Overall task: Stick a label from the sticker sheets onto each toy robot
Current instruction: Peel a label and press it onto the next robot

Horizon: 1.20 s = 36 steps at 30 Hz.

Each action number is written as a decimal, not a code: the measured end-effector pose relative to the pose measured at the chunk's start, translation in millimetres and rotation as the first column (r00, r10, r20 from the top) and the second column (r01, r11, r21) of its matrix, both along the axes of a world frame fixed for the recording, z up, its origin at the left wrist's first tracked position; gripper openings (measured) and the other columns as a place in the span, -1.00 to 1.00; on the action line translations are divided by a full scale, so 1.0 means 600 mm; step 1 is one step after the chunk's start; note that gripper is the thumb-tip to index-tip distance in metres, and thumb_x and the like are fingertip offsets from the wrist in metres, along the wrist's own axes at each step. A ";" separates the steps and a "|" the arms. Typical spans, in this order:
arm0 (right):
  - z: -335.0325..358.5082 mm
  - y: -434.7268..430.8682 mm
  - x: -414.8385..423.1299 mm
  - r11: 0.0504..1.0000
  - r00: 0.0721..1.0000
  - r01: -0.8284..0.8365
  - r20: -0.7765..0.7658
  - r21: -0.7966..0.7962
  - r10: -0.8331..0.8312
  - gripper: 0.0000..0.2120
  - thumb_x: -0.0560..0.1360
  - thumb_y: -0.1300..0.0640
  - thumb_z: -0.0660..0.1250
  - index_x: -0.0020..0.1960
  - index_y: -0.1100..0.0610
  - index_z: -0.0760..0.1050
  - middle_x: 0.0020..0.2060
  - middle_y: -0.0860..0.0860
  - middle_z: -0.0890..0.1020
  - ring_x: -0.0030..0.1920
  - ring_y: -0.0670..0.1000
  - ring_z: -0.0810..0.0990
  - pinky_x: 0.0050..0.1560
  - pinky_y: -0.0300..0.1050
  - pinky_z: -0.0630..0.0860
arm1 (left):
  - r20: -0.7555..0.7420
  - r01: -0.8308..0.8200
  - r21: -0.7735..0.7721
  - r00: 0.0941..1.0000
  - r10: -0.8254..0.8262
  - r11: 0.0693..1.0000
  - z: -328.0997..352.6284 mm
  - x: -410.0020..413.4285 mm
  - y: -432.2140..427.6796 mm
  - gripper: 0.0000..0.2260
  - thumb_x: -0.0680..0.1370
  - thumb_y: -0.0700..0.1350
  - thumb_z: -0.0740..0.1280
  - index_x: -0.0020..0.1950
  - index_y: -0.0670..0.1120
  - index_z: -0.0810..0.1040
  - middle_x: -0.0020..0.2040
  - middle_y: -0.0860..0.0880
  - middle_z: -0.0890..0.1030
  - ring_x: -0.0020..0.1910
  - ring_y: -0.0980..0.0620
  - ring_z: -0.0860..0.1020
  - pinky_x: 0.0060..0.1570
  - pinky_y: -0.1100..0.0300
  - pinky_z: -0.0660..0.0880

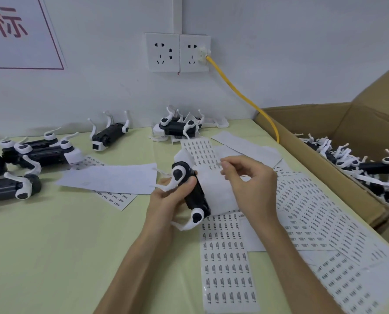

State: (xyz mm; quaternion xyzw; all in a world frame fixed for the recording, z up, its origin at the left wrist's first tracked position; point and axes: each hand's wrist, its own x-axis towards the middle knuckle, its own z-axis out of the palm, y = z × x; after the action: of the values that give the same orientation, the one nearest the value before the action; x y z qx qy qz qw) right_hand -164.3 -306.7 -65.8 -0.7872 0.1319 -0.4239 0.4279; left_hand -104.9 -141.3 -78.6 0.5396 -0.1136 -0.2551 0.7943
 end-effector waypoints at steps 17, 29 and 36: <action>-0.001 0.002 0.001 0.970 0.973 -0.232 0.013 0.072 0.232 -0.74 0.48 0.30 0.48 0.09 0.02 0.68 -0.15 -0.11 0.70 -0.04 0.02 0.70 0.06 -0.14 0.62 | -0.024 0.140 -0.219 0.989 -0.149 0.966 0.007 0.002 0.012 -0.44 0.53 0.16 0.38 0.41 -0.17 0.51 0.40 -0.11 0.61 0.41 -0.07 0.56 0.14 0.07 0.64; -0.004 0.006 0.001 0.991 0.992 -0.117 -0.062 -0.066 0.113 -0.67 0.49 0.28 0.47 0.17 -0.03 0.63 -0.20 -0.13 0.67 -0.06 -0.05 0.68 0.05 -0.10 0.61 | 0.085 0.240 -0.093 0.969 -0.233 0.966 0.001 -0.001 0.006 -0.41 0.45 0.12 0.43 0.42 -0.12 0.55 0.38 -0.07 0.63 0.39 -0.04 0.57 0.42 -0.32 0.42; -0.003 0.011 0.005 0.930 0.981 -0.130 -0.089 0.343 0.170 -0.92 0.49 0.14 0.51 -0.03 0.02 0.68 -0.18 -0.10 0.74 -0.15 -0.08 0.71 -0.07 -0.26 0.57 | 0.094 0.194 -0.118 0.978 -0.184 0.974 -0.009 -0.002 0.003 -0.58 0.47 0.09 0.43 0.27 -0.04 0.69 0.37 -0.07 0.63 0.38 -0.07 0.58 0.45 -0.31 0.38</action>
State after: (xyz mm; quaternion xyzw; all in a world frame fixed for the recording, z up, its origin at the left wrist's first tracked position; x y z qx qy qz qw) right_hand -161.3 -300.2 -67.7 -0.7342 0.1664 -0.3142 0.5784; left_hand -105.8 -139.5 -83.8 0.4849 -0.2133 -0.2992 0.7936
